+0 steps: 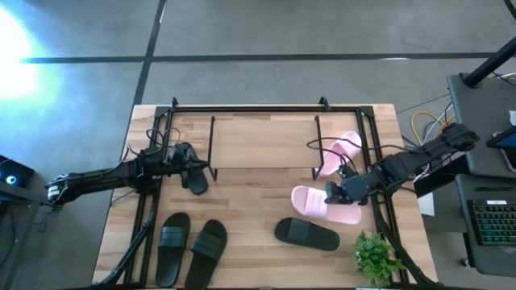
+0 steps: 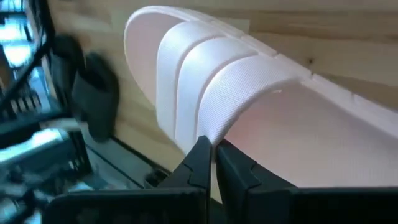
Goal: Pick and place slides into the shelf
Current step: Move the bottom pink slides to the center of the table
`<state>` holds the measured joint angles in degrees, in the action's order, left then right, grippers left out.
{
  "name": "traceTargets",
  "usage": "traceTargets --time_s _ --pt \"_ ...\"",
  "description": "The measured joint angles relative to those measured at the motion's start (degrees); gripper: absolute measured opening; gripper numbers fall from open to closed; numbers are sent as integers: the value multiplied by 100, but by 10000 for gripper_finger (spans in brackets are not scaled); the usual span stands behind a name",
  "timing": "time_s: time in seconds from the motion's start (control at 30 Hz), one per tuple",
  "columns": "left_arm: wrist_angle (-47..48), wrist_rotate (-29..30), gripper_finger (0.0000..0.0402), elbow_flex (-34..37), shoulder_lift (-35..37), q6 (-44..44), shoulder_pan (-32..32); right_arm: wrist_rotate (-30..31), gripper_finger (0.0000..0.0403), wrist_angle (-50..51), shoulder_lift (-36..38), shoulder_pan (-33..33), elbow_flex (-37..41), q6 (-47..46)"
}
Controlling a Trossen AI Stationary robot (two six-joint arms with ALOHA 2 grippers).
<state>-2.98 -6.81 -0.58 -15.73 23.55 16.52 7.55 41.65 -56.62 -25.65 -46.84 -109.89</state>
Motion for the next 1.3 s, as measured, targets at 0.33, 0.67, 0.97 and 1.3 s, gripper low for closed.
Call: traceTargets --time_s 0.33,0.67,0.97,1.3 --pt "0 -1 0 2 0 0 1 1242 8 -944 -1437 -4 -224 -1178" --pt "0 0 0 2 0 0 1 2639 8 -939 -2969 59 -1221 -1918" --pt "0 0 0 1 2 0 1 2955 26 -837 -4175 140 -1999 -1964" --pt "0 0 0 2 0 0 1 3312 9 -844 -4301 461 -2246 -1686"
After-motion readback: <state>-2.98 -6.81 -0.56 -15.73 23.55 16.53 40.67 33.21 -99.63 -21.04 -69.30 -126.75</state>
